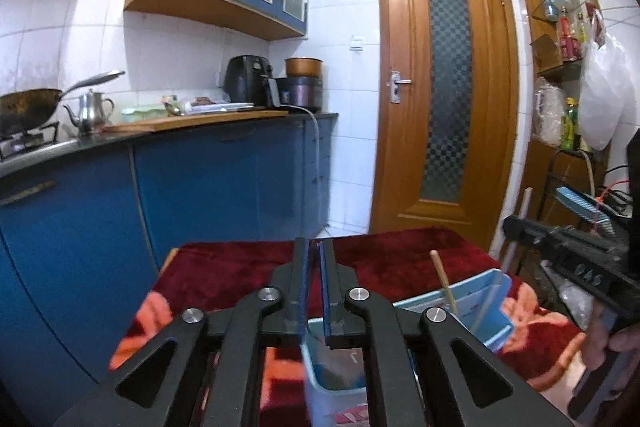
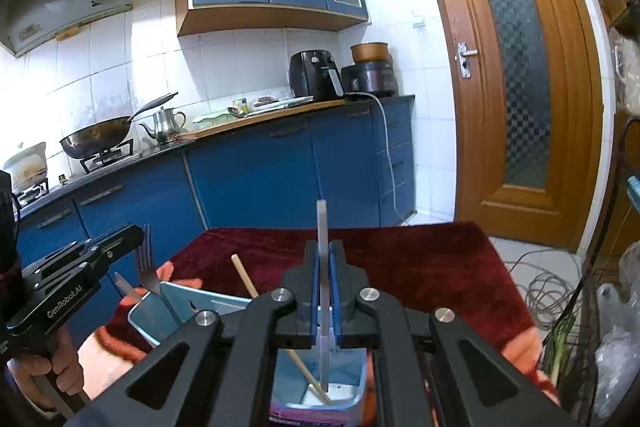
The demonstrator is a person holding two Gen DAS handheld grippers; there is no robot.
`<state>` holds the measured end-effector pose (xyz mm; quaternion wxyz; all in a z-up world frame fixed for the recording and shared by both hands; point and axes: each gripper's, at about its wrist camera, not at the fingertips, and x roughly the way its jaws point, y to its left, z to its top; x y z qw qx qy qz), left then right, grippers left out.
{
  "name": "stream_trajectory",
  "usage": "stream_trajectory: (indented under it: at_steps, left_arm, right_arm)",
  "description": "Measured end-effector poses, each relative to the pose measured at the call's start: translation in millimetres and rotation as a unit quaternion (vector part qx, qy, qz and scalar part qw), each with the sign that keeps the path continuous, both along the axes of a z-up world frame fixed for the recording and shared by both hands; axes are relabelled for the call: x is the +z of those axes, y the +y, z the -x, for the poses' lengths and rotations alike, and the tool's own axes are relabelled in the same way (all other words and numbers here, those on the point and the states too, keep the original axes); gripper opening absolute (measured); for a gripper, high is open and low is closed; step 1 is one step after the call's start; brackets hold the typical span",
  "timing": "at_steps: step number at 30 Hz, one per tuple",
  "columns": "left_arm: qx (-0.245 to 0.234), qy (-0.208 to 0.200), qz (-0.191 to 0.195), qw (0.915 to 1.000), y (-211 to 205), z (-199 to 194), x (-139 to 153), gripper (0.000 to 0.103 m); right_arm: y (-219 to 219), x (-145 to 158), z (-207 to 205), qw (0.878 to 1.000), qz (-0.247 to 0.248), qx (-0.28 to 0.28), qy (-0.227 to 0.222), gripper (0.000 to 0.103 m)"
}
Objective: Organize utensils
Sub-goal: 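Open the left tool to drop the fork into the box while the right tool drops the chopstick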
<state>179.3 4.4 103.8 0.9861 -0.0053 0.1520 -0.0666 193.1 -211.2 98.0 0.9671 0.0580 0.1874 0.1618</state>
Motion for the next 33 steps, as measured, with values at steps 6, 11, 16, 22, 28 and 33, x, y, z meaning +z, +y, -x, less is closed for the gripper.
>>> stream_trajectory:
  at_steps: [6, 11, 16, 22, 28, 33]
  left_arm:
    - [-0.004, -0.004, 0.004, 1.0000, -4, 12, 7, 0.020]
    - [-0.010, 0.015, 0.022, 0.9996, 1, 21, 13, 0.020]
    - [-0.017, 0.045, 0.039, 0.9981, 6, 34, 16, 0.020]
    - [-0.018, 0.075, 0.048, 0.9959, 12, 54, 19, 0.021]
    - [-0.015, 0.111, 0.047, 0.9926, 19, 73, 18, 0.030]
    - [-0.018, 0.152, 0.035, 0.9876, 20, 83, 7, 0.032]
  right_arm:
    - [-8, 9, 12, 1.000, -0.022, 0.005, -0.008, 0.030]
    - [-13, 19, 31, 0.999, -0.032, 0.006, -0.016, 0.035]
    - [-17, 25, 52, 0.999, -0.032, 0.008, -0.008, 0.035]
    - [-20, 31, 78, 0.999, -0.029, 0.007, 0.016, 0.037]
    - [-20, 29, 100, 0.998, -0.023, 0.019, 0.058, 0.039]
    - [-19, 17, 109, 0.994, -0.014, 0.029, 0.101, 0.041]
